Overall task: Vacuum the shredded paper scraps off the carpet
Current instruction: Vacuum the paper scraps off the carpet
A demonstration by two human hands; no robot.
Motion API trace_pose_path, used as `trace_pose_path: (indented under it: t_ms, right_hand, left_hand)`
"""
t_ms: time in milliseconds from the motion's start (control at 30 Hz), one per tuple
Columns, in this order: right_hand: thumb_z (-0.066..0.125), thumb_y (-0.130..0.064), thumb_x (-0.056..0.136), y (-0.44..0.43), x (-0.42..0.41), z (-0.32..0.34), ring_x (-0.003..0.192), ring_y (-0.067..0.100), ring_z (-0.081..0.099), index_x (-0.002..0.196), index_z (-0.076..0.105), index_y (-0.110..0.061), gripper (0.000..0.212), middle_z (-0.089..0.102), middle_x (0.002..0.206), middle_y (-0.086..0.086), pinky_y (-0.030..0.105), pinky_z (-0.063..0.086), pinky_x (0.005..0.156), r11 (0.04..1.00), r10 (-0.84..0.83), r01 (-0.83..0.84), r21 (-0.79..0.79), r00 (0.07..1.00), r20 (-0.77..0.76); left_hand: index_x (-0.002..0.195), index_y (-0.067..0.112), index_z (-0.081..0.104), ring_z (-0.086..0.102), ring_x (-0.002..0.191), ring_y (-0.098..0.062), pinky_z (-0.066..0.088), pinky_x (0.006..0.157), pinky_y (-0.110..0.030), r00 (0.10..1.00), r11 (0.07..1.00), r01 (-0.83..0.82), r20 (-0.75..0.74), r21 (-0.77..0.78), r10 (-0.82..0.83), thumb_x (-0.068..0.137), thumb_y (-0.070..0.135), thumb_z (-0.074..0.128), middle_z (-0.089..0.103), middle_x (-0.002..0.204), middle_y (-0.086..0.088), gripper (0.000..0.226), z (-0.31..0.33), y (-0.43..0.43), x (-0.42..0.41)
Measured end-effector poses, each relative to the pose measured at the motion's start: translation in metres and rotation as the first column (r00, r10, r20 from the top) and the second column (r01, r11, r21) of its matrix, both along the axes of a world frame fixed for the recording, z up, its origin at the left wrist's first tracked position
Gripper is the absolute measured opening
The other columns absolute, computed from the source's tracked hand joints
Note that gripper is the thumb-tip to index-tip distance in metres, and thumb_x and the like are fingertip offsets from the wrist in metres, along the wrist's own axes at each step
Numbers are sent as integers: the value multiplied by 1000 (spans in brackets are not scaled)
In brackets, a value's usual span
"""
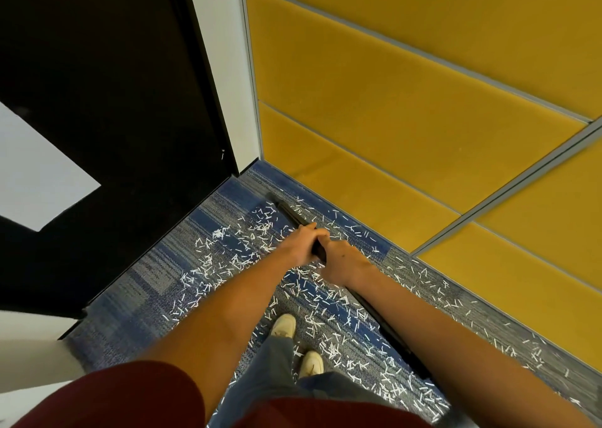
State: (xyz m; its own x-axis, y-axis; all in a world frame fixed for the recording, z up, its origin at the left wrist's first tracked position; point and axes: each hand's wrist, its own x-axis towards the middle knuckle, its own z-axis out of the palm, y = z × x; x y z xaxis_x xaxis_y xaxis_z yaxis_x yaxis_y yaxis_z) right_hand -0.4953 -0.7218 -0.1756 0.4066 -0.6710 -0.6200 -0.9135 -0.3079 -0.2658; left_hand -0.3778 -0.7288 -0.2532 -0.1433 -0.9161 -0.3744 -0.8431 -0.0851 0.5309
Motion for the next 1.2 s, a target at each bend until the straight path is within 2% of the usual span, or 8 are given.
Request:
trace_pose_path:
  t_ms: [200, 367, 500, 600, 733, 900, 1067, 1200]
  right_hand:
    - [50, -2, 87, -8, -7, -2, 99, 31, 61, 144, 26, -13, 63, 52, 115, 15, 37, 55, 82, 999, -46, 45, -20, 999, -24]
    - [49, -5, 90, -12, -9, -3, 96, 29, 60, 145, 25, -12, 61, 53, 115, 15, 34, 55, 80, 997, -72, 71, -34, 997, -26]
    - [48, -2, 89, -12, -7, -4, 95, 30, 62, 145, 25, -12, 61, 53, 112, 15, 39, 56, 81, 996, -79, 78, -31, 996, -34]
    - [48, 1, 87, -9, -11, -4, 86, 27, 63, 144, 25, -12, 63, 55, 104, 13, 35, 58, 76, 997, -75, 74, -26, 997, -36]
    - [51, 0, 86, -4, -21, -4, 91, 30, 64, 145, 26, -15, 66, 57, 105, 13, 40, 57, 78, 997, -70, 70, -8, 997, -27]
    - [52, -4, 88, 4, -37, -1, 93, 28, 62, 145, 25, -12, 64, 57, 111, 14, 39, 56, 83, 995, -104, 104, -1, 995, -12]
    - [52, -1, 87, 19, -58, -3, 88, 25, 59, 147, 21, -12, 69, 51, 100, 8, 36, 56, 82, 991, -134, 134, -9, 991, -19]
    - [54, -3, 86, 30, -77, -3, 93, 26, 61, 147, 21, -13, 71, 55, 111, 12, 36, 56, 83, 985, -174, 174, -18, 984, -33]
  left_hand:
    - [145, 11, 36, 26, 140, -30, 23, 114, -38, 998, 999, 48, -31, -18, -49, 91, 4, 55, 23, 154, -13, 58, 0, -13, -6]
    - [144, 13, 38, 27, 139, -30, 24, 114, -40, 998, 998, 65, -1, 25, -65, 90, 7, 56, 26, 153, -13, 57, 1, -20, -9]
    - [117, 22, 58, 49, 118, -32, 36, 107, -48, 994, 997, 55, -96, 53, -50, 78, -3, 66, 45, 131, -11, 47, -4, -23, -12]
    - [115, 18, 58, 55, 111, -29, 43, 101, -39, 995, 996, 89, -35, 2, -89, 80, 1, 66, 50, 125, -8, 39, 1, -22, -14]
    - [111, 18, 57, 60, 100, -27, 49, 87, -36, 987, 987, 156, 41, -28, -155, 80, 10, 69, 58, 111, -5, 34, 2, -21, -18]
    - [113, 16, 58, 57, 106, -28, 46, 91, -40, 983, 983, 185, 12, -20, -184, 80, 7, 70, 55, 112, -7, 37, 5, -13, -34]
    - [113, 15, 58, 56, 107, -30, 44, 91, -37, 973, 973, 229, -16, -6, -229, 78, 3, 70, 54, 116, -11, 39, 3, -6, -58]
    - [111, 15, 58, 57, 104, -30, 44, 91, -37, 969, 969, 246, -33, -4, -246, 79, 3, 69, 55, 110, -10, 37, 2, 2, -78]
